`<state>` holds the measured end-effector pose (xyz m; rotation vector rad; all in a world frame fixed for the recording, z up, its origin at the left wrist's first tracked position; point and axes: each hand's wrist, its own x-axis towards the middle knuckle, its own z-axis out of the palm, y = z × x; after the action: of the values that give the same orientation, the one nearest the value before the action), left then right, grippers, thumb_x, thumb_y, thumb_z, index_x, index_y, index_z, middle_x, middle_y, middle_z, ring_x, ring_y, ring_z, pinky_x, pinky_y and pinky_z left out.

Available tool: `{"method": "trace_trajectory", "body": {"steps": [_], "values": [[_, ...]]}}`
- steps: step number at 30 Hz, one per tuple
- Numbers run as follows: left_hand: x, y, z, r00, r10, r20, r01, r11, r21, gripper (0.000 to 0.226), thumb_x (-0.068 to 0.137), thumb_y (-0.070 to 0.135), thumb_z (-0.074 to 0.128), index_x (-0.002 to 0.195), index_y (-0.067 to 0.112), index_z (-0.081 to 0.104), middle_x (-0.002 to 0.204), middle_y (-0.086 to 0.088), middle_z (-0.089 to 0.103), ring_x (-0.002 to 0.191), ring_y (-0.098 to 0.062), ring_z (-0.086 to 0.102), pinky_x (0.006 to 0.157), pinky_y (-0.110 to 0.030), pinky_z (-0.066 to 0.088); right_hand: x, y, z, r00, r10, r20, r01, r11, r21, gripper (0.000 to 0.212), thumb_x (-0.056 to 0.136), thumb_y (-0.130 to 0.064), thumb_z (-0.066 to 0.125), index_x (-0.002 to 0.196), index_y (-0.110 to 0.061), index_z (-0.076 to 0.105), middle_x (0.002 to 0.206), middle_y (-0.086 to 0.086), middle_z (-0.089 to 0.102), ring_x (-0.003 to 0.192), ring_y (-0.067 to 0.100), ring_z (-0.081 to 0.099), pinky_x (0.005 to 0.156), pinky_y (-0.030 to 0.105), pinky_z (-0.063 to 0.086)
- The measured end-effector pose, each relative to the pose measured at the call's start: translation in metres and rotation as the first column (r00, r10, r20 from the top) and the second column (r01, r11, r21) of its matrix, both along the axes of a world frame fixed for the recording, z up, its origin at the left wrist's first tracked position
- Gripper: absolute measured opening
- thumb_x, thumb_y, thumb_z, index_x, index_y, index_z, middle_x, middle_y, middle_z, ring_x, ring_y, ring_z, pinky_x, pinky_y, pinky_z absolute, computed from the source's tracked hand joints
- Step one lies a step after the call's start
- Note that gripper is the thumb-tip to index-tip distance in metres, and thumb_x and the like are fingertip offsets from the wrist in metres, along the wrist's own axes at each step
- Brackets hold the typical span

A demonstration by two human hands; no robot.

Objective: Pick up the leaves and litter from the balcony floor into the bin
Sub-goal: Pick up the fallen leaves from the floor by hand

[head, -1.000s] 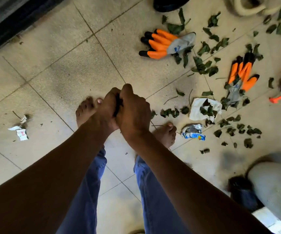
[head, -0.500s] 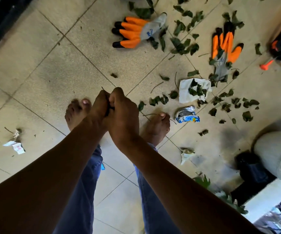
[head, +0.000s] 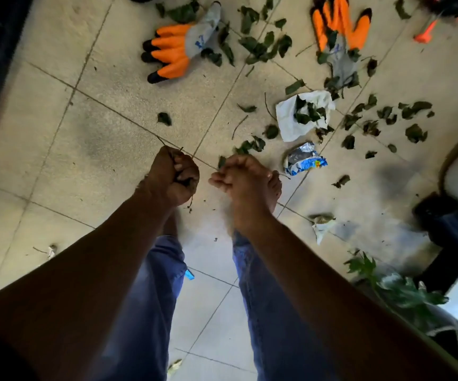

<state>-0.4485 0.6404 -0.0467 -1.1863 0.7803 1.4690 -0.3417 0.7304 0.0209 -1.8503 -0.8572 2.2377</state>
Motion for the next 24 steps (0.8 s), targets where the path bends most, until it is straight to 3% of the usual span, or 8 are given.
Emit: {"method": "trace_trajectory", "body": {"steps": [1,3,5,8,11,15,18,24], "values": [[0.002,0.002,0.004,1.000,-0.014,0.016,0.014,1.000,-0.021,0.019,0.066,0.010,0.042,0.050,0.019,0.036,0.043,0.008,0.032,0.031,-0.006,0.027,0.031,-0.015,0.018,0.008,0.008,-0.016,0.996,0.035,0.076,-0.036,0.999,0.016,0.023,0.088,0.012,0.050,0.086,-0.008,0.060,0.072,0.010,0.060,0.070,0.022,0.061,0.074,0.040,0.061],[0.002,-0.001,0.005,0.999,-0.052,0.012,0.053,0.998,-0.033,0.021,0.068,0.010,0.043,0.051,0.019,0.037,0.045,0.009,0.031,0.032,-0.006,0.027,0.030,-0.016,0.019,0.029,0.019,-0.051,0.882,0.318,0.347,-0.389,0.907,0.158,0.019,0.083,-0.016,0.059,0.088,-0.032,0.068,0.076,-0.008,0.072,0.078,0.014,0.070,0.086,0.049,0.058],[0.003,-0.005,0.004,0.996,-0.087,0.005,0.087,0.996,-0.032,0.020,0.069,0.009,0.044,0.053,0.020,0.036,0.047,0.008,0.030,0.033,-0.005,0.027,0.030,-0.017,0.020,0.046,0.027,-0.073,0.530,0.531,0.661,-0.794,0.585,0.167,0.034,0.075,-0.028,0.052,0.099,-0.051,0.061,0.088,-0.022,0.070,0.088,0.008,0.066,0.086,0.041,0.050],[0.003,-0.007,0.003,0.988,-0.156,-0.003,0.156,0.987,-0.029,0.020,0.069,0.009,0.045,0.058,0.022,0.034,0.047,0.008,0.031,0.034,-0.005,0.026,0.031,-0.017,0.019,0.064,0.039,-0.099,0.258,0.531,0.807,-0.966,0.163,0.202,0.049,0.073,-0.006,0.057,0.112,-0.035,0.062,0.112,-0.005,0.063,0.106,0.023,0.055,0.085,0.041,0.050],[-0.001,-0.013,-0.001,0.972,-0.234,-0.008,0.233,0.972,-0.040,0.022,0.074,0.009,0.043,0.060,0.023,0.033,0.047,0.008,0.030,0.035,-0.005,0.023,0.031,-0.017,0.018,0.076,0.054,-0.125,0.069,0.444,0.894,-0.975,-0.159,0.154,0.034,0.080,-0.002,0.065,0.112,-0.013,0.066,0.111,0.009,0.064,0.108,0.031,0.057,0.085,0.040,0.050],[-0.009,-0.024,-0.006,0.968,-0.249,-0.007,0.249,0.968,-0.025,0.024,0.079,0.011,0.042,0.064,0.025,0.031,0.050,0.009,0.028,0.036,-0.005,0.025,0.030,-0.018,0.018,0.080,0.060,-0.143,-0.033,0.450,0.892,-0.941,-0.315,0.124,0.010,0.087,-0.010,0.064,0.095,-0.008,0.069,0.099,0.012,0.064,0.093,0.034,0.063,0.073,0.040,0.054],[-0.008,-0.027,-0.008,0.974,-0.225,-0.012,0.225,0.974,-0.014,0.022,0.072,0.012,0.047,0.063,0.025,0.031,0.050,0.010,0.028,0.035,-0.004,0.026,0.030,-0.017,0.017,0.079,0.062,-0.144,-0.057,0.499,0.865,-0.908,-0.386,0.163,0.011,0.087,-0.011,0.061,0.092,-0.006,0.069,0.099,0.013,0.065,0.091,0.034,0.064,0.069,0.039,0.054],[0.001,-0.030,-0.015,0.978,-0.209,0.012,0.209,0.978,-0.015,0.027,0.086,0.014,0.041,0.063,0.024,0.033,0.049,0.009,0.029,0.035,-0.004,0.027,0.030,-0.017,0.018,0.070,0.074,-0.140,0.056,0.556,0.829,-0.929,-0.274,0.247,0.014,0.076,-0.023,0.062,0.084,-0.012,0.065,0.088,0.009,0.065,0.081,0.030,0.063,0.065,0.034,0.050]]}}
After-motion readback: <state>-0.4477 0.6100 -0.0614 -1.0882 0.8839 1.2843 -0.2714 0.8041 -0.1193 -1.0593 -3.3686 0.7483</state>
